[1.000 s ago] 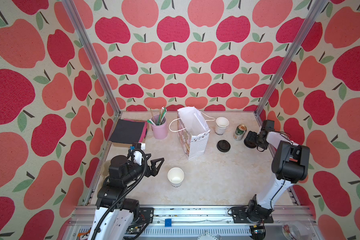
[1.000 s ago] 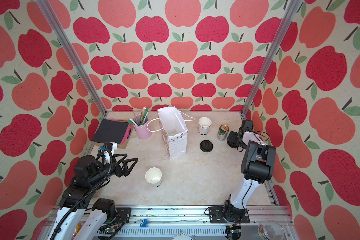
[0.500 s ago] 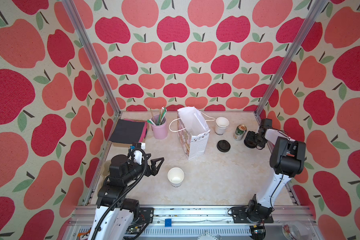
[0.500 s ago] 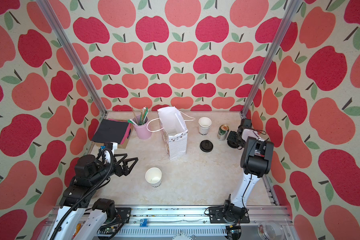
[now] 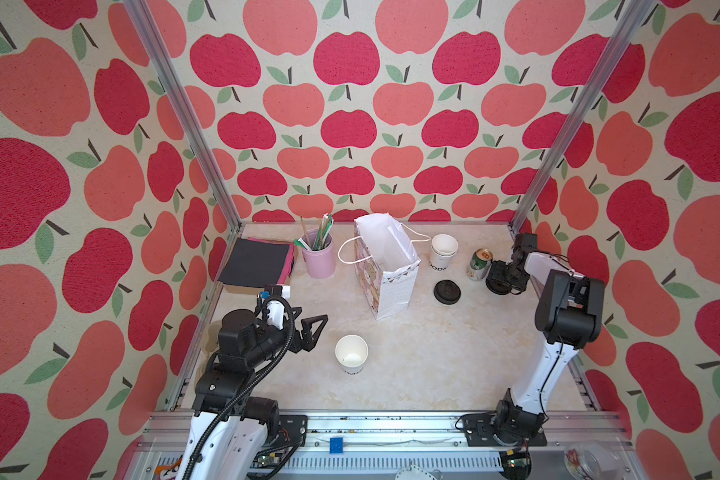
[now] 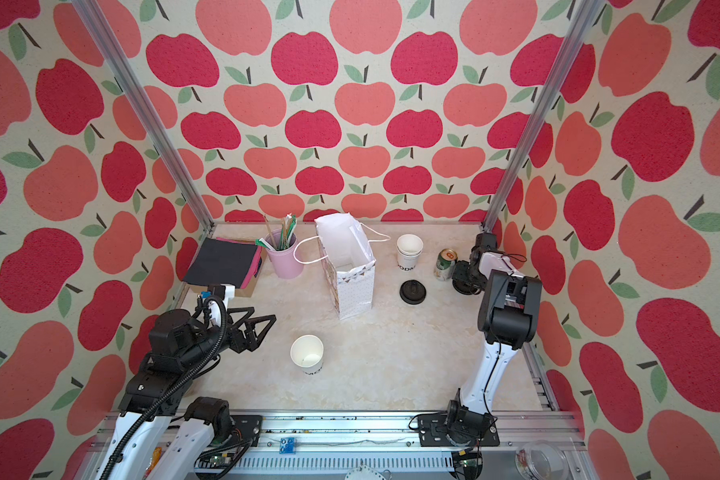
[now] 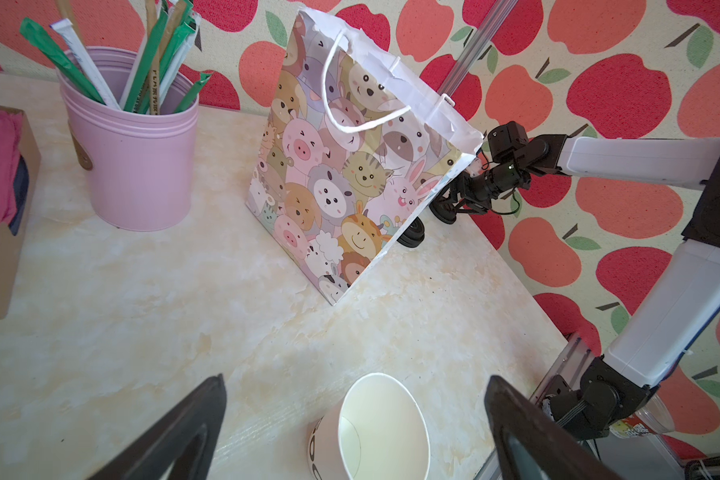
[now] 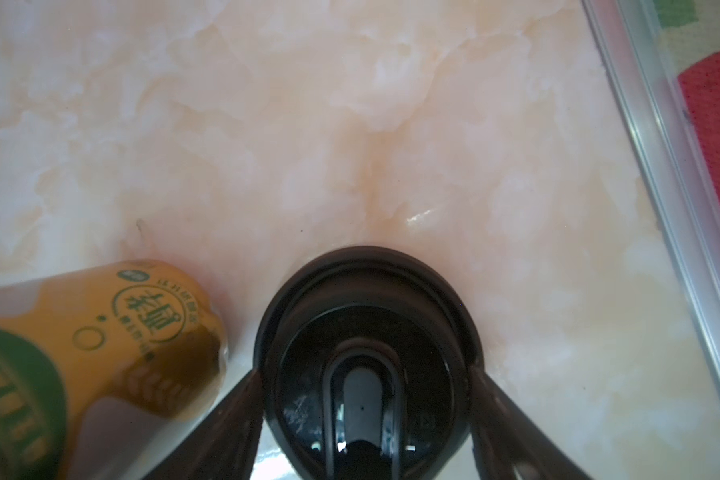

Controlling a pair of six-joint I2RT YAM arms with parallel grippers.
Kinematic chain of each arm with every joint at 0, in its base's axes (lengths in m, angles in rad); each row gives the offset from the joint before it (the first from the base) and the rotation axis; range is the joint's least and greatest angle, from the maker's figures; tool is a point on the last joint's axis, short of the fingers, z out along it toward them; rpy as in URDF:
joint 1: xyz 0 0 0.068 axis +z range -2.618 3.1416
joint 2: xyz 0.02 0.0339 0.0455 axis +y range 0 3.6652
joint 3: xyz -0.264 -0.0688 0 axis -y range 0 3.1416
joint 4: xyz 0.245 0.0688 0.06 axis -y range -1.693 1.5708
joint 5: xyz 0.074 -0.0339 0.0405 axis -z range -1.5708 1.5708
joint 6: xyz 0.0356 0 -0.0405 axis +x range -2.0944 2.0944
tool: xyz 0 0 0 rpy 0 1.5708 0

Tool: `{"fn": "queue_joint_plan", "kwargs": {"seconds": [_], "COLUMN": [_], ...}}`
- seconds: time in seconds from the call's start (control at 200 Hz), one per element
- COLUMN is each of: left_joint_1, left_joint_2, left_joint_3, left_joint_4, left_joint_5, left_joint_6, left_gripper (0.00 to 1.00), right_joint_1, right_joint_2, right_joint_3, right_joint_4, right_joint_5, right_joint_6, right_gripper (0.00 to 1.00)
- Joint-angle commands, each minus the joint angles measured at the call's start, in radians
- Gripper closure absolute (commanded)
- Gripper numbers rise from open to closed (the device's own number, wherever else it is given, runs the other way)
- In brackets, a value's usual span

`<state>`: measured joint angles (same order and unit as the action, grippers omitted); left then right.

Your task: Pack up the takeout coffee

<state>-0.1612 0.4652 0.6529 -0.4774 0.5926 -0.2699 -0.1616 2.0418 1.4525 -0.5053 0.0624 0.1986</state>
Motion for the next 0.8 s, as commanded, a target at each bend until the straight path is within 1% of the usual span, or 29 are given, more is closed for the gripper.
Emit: {"fn": "queue_joint_plan", "kwargs": {"seconds": [0.0,0.185,0.36,0.43,0.51,0.67,0.79], "left_joint_1": [0.008,0.008,0.010,0.010,0.011,0.012,0.011], "left_joint_2": [-0.002,-0.002,-0.003,-0.003,-0.005,-0.007,-0.010], "left_joint_3": [-0.012,-0.012,-0.012,-0.012,-0.012,-0.012,-0.012], "left_joint_4": [0.017,0.018,0.019,0.020,0.021,0.021,0.022], "left_joint_5": [0.021,0.023,0.024,0.026,0.026,0.026,0.026], "left_joint_6": [0.008,0.007,0.006,0.006,0.006,0.006,0.006], "left_gripper": [0.01,0.01,0.01,0.01,0.01,0.01,0.01], "right_joint_1": [0.015,0.023,0.023,0.023,0.023,0.022,0.022], "right_joint_2": [0.035,0.058,0.072,0.077,0.080,0.055,0.002], "right_joint_3": [0.020,0.035,0.032,0.029,0.024,0.003,-0.037], "right_joint_4": [-0.051,-0.067,-0.076,-0.076,-0.077,-0.073,-0.055], "right_joint_5": [0.028,0.046,0.055,0.056,0.056,0.054,0.056], "right_joint_6": [-0.031,-0.039,-0.041,-0.041,-0.038,-0.026,-0.013], "right_gripper": [0.23,0.21,0.22,0.23,0.29,0.32,0.33]}}
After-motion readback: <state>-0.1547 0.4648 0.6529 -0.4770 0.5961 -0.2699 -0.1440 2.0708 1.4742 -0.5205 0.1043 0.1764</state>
